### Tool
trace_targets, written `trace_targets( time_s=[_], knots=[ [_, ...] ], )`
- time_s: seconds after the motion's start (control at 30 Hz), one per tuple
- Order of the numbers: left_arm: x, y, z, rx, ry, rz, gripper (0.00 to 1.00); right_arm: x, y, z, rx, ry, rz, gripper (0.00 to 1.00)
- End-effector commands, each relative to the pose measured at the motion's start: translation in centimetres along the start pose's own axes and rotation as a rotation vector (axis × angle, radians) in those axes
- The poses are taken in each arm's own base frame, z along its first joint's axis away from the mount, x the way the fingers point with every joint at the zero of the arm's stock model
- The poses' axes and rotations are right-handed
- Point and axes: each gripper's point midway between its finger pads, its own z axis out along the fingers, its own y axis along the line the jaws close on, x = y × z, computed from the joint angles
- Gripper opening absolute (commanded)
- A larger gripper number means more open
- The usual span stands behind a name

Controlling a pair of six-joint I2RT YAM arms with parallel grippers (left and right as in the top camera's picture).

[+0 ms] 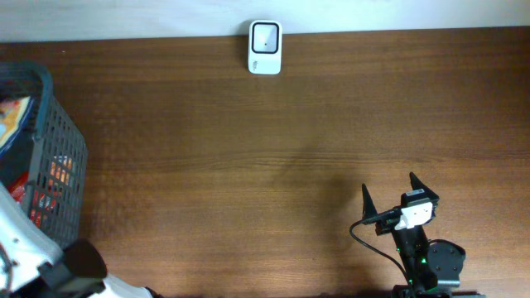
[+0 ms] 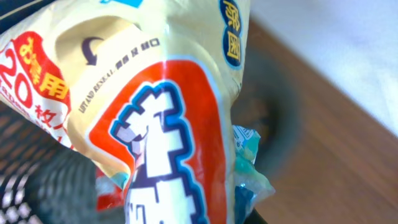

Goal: Scan the item barcode
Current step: 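Grasp the cream wet-wipe packet with the left gripper and lift, then carry the wet-wipe packet to table center and release it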

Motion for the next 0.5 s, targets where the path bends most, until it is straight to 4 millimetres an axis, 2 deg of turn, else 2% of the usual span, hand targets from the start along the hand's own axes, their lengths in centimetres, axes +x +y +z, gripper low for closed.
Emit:
trace_targets(
  time_s=[0.0, 0.1, 0.2, 0.3, 0.4, 0.47],
  knots=[
    [-0.7, -4.5, -6.4, 0.126, -0.145, 0.127, 0.00, 0.2, 0.0, 0.0, 0.003, 0.003, -0.006, 0.99],
    [1.9, -8.8, -7.7, 0.213, -0.108, 0.255, 0.00, 0.2, 0.0, 0.0, 0.003, 0.003, -0.006, 0.98],
    [5.2, -12.6, -7.5, 0.277, -0.031, 0.358, 0.00, 0.2, 0.0, 0.0, 0.003, 0.003, -0.006, 0.99],
    [9.3, -16.3, -6.2, 0.320, 0.068, 0.468, 0.00, 0.2, 0.0, 0.0, 0.003, 0.003, -0.006, 0.99],
    [13.5, -18.2, -4.2, 0.322, 0.180, 0.558, 0.00, 0.2, 0.0, 0.0, 0.003, 0.003, -0.006, 0.99],
    [17.3, -19.3, -2.1, 0.310, 0.274, 0.626, 0.00, 0.2, 0.0, 0.0, 0.003, 0.003, -0.006, 0.99]
  ],
)
